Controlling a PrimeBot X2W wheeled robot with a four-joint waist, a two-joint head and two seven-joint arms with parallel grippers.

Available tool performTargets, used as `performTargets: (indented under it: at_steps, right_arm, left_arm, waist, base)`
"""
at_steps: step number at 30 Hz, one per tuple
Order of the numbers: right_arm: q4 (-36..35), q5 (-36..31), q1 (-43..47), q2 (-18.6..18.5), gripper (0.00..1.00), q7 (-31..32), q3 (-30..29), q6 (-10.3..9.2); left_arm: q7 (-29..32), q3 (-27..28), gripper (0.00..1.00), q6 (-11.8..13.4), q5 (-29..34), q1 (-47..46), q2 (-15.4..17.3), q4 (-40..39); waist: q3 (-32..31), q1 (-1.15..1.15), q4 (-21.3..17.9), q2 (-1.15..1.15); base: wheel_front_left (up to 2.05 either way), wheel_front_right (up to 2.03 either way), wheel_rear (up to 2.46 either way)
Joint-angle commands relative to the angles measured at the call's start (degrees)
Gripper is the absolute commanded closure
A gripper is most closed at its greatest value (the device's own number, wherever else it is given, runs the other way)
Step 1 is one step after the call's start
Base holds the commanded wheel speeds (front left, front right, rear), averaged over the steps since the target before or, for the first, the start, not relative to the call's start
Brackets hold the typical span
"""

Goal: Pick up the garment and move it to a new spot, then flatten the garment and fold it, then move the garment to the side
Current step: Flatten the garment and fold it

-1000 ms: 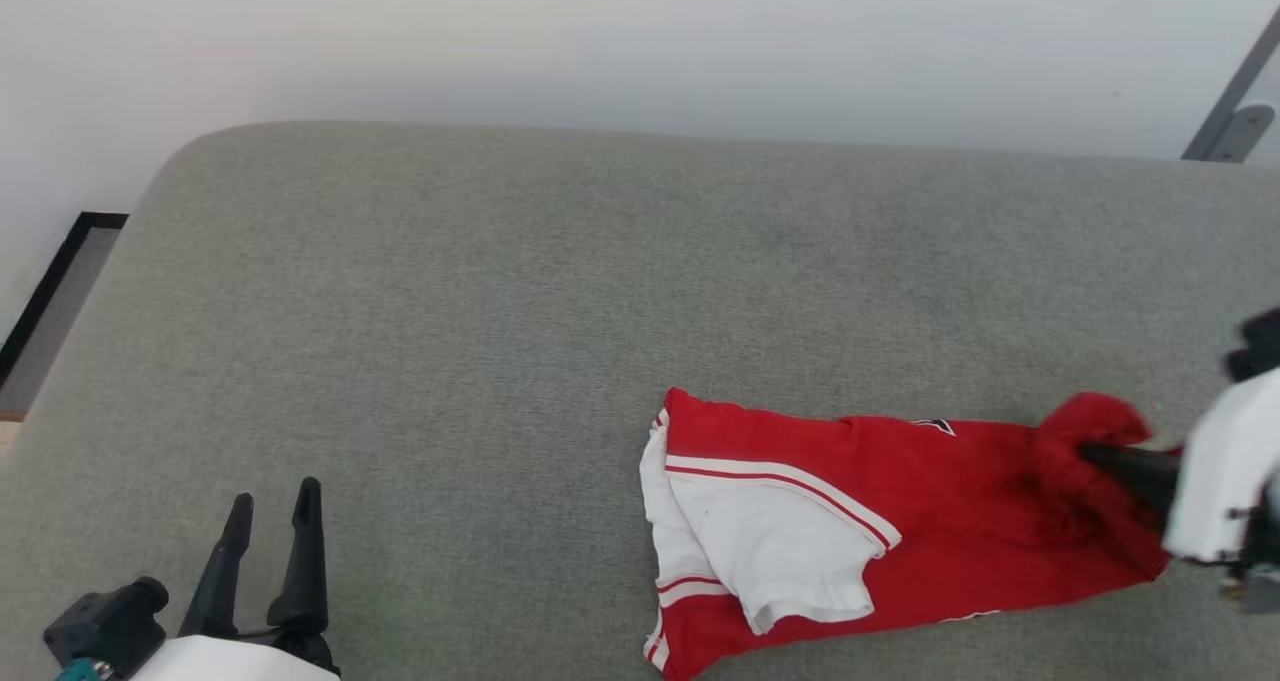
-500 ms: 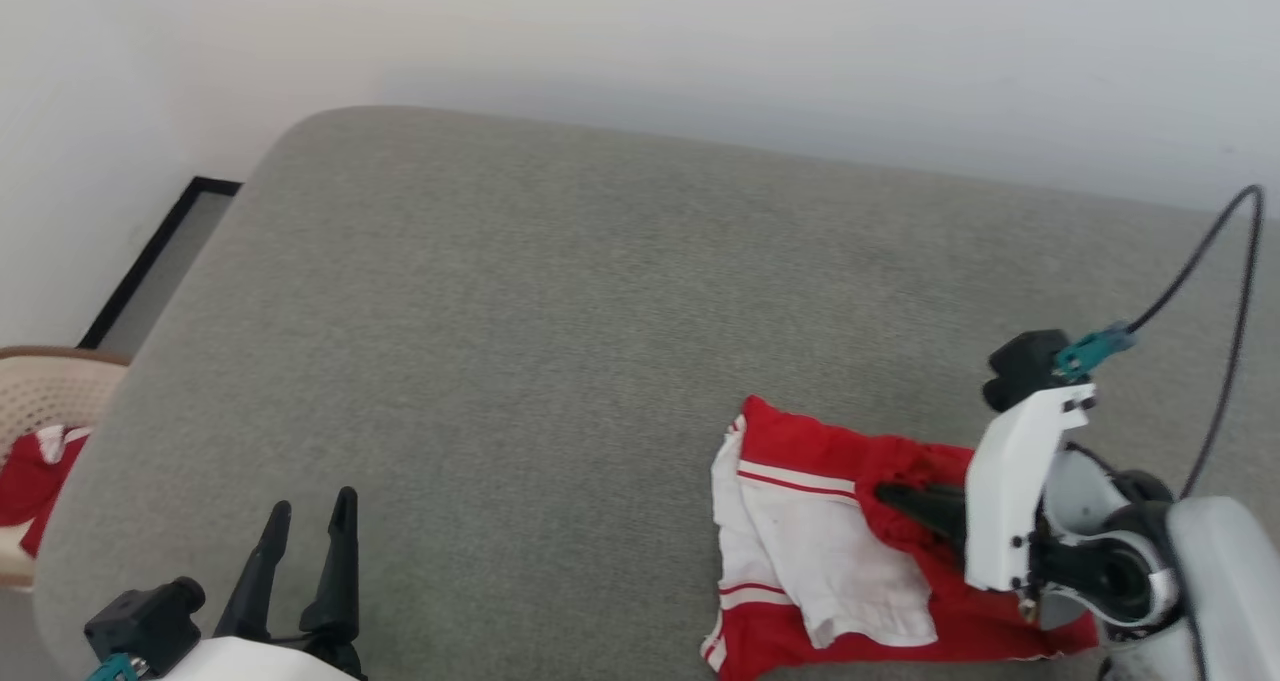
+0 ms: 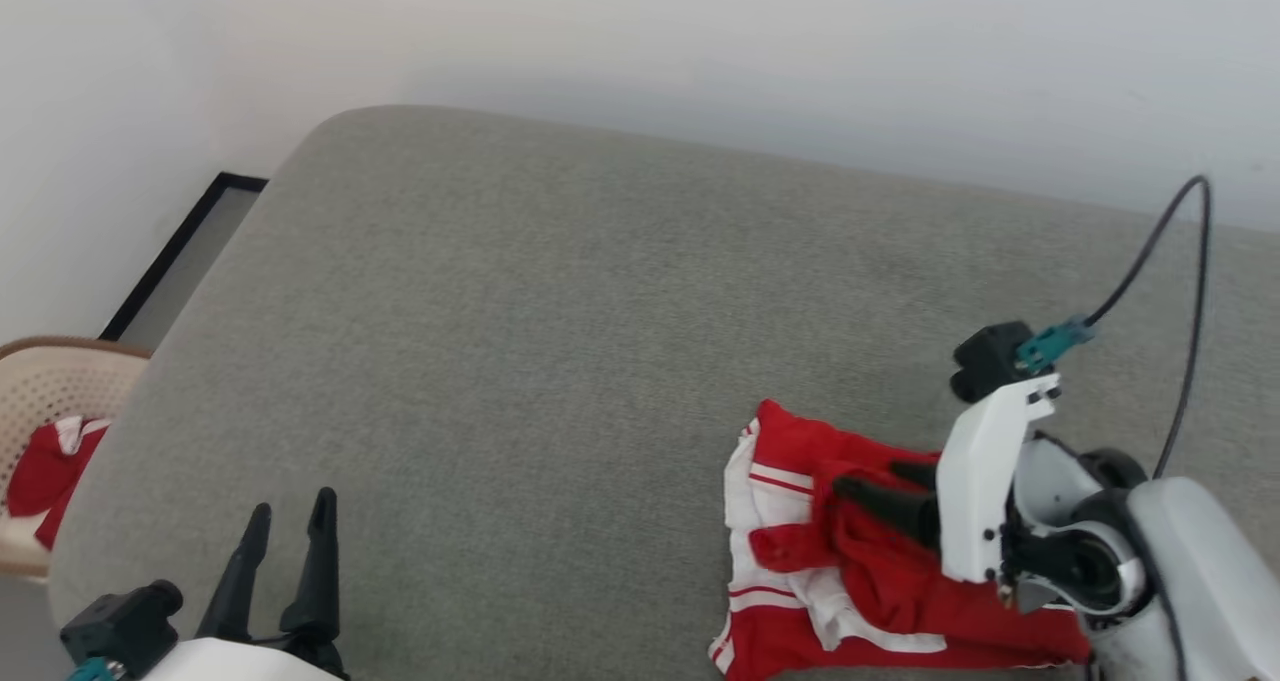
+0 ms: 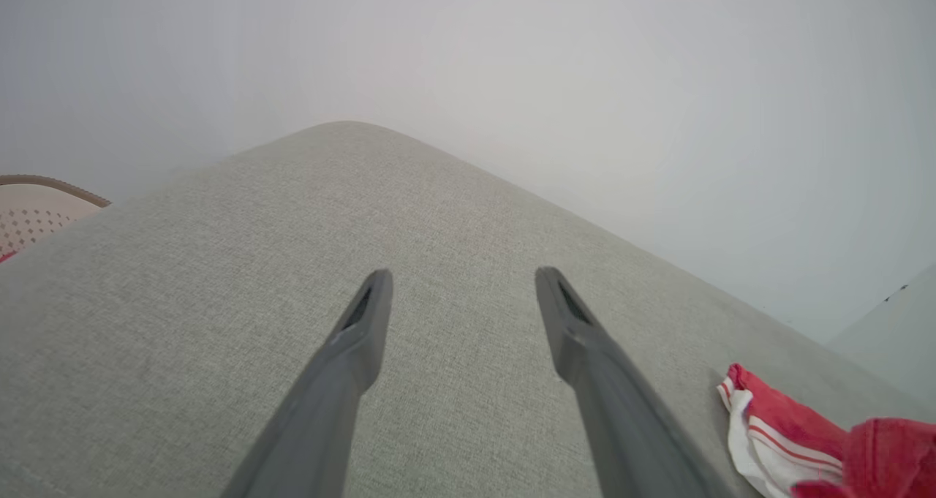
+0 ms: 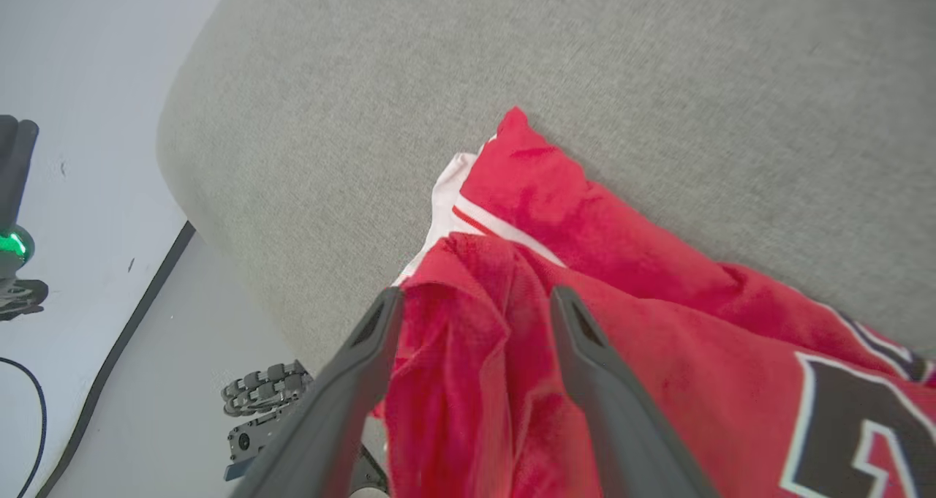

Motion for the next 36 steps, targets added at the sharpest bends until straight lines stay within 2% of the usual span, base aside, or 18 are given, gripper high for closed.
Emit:
performTargets:
  at_steps: [1,8,18,29,36]
  right_arm:
    - [-1.1,0.6,-0.3,-0.7,0.00,-1.0,-0.2,0.00]
    - [-6.2,-0.5,1.6,-3.6,0.00,-6.8,-2.5,0.00]
    - [-8.1,-3.9,5.7,-6.0,0.00,-17.3,-6.6,0.00]
    - [-6.9,-9.7,10.1,-8.9,0.00,-37.5,-7.4,0.00]
    - [-3.2,-15.6,13.0,-8.5,0.00,-49.5,-7.8,0.00]
  left_arm:
    - [-0.3,0.5,0.00,-0.2,-0.3,0.5,0.3,-0.3]
    - [-0.3,2.5,0.00,-0.2,0.0,2.2,0.5,-1.2]
    - [-0.3,3.7,0.00,-0.2,0.6,3.8,0.6,-1.5]
    - [-0.3,5.1,0.00,-0.2,2.3,4.6,0.8,-1.9]
    - [-0.3,5.8,0.00,-0.2,6.1,5.3,0.8,-2.4]
  waist:
    - [-0.4,0.00,-1.0,0.00]
    - [-1.4,0.00,-4.3,0.00]
    - [-2.5,0.00,-8.7,0.00]
    - [-3.1,0.00,-13.9,0.00]
    - [-3.9,0.00,-16.1,0.00]
  base:
    - [0.00,0.00,0.00]
    - [0.00,0.00,0.00]
    - [0.00,0.00,0.00]
    - [0.00,0.00,0.00]
    - [0.00,0.00,0.00]
